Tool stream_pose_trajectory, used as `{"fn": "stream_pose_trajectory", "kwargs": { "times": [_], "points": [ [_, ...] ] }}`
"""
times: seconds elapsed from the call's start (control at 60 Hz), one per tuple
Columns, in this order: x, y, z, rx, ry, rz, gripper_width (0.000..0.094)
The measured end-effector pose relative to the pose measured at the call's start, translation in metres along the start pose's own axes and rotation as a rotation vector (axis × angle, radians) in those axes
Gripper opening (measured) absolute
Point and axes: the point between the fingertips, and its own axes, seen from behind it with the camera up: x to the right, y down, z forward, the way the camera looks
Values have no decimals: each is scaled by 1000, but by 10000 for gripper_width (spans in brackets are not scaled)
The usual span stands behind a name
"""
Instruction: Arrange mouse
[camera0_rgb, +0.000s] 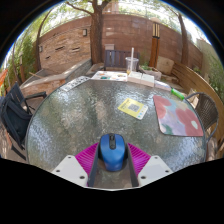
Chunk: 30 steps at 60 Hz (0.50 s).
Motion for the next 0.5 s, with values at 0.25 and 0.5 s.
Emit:
{"fn": "stream_pose_trajectory", "kwargs": {
  "times": [0.25,0.5],
  "points": [
    [-6,-2,-3,-14,-23,-39,383],
    [-41,-122,-89,200,-158,3,367]
  ]
}}
